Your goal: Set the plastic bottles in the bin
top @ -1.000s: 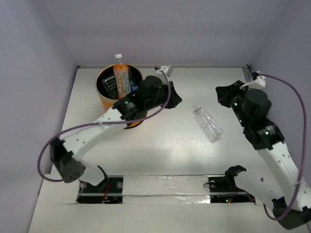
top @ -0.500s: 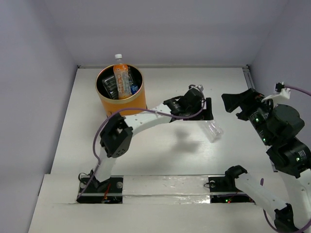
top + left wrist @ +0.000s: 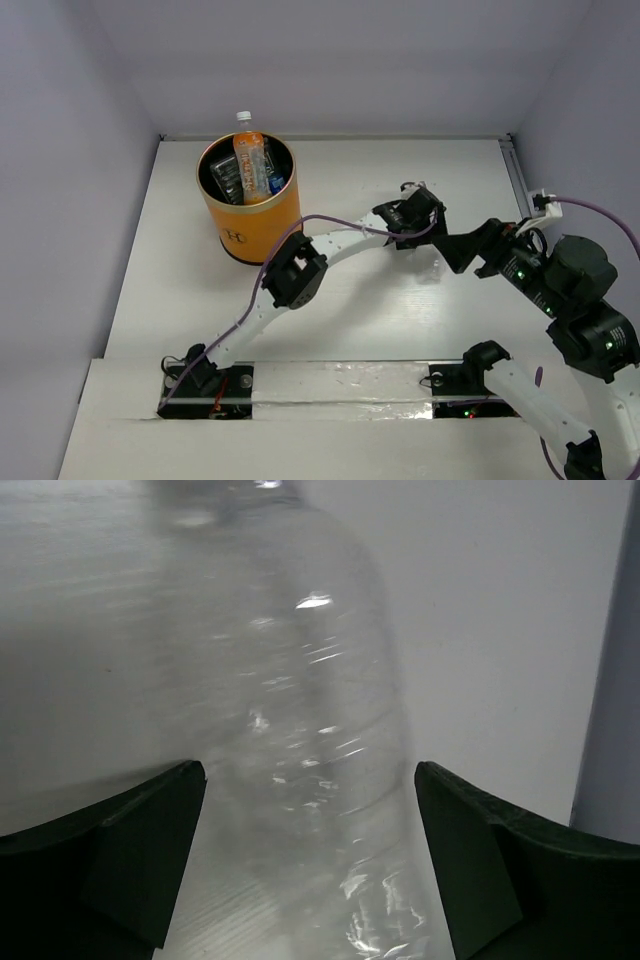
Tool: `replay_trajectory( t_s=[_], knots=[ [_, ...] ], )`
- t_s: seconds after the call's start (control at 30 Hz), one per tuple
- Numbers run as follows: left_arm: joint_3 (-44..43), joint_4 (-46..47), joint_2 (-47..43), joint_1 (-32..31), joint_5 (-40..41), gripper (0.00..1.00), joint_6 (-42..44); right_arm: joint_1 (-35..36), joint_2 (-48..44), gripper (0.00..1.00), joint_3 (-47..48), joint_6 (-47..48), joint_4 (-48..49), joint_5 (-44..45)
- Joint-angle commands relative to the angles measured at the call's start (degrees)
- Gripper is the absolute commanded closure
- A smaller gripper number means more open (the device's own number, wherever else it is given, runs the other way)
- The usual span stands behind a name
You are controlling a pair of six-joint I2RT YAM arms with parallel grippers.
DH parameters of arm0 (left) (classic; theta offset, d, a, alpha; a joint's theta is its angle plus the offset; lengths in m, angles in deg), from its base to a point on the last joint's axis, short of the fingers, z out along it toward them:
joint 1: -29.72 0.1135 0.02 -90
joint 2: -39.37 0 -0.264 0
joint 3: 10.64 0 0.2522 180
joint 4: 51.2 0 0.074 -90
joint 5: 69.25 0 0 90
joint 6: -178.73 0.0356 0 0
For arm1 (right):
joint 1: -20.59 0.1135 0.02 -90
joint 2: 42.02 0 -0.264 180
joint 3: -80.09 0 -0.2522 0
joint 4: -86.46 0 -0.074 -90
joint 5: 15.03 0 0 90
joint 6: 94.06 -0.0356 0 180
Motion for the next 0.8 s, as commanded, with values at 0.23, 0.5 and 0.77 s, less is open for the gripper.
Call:
replay_trajectory(
  t_s=[0.23,0.5,0.77],
  knots=[
    [5.20,-1.53,-4.90,1.23,5.45,0.54,0.91,0.59,-1.42,0.04,0.54,4.86,-0.72,-5.83],
    [3.19,-2.06,-21.83,-2.55,5.89,0.69,11.64,0.60,-0.63,0.04,4.14,5.39,-0.81,-1.88],
    [2.74,-5.13,-43.82,0.51,17.30,0.67,20.16,0.60,2.18,0.03,14.26,6.18,2.26,1.21]
  ],
)
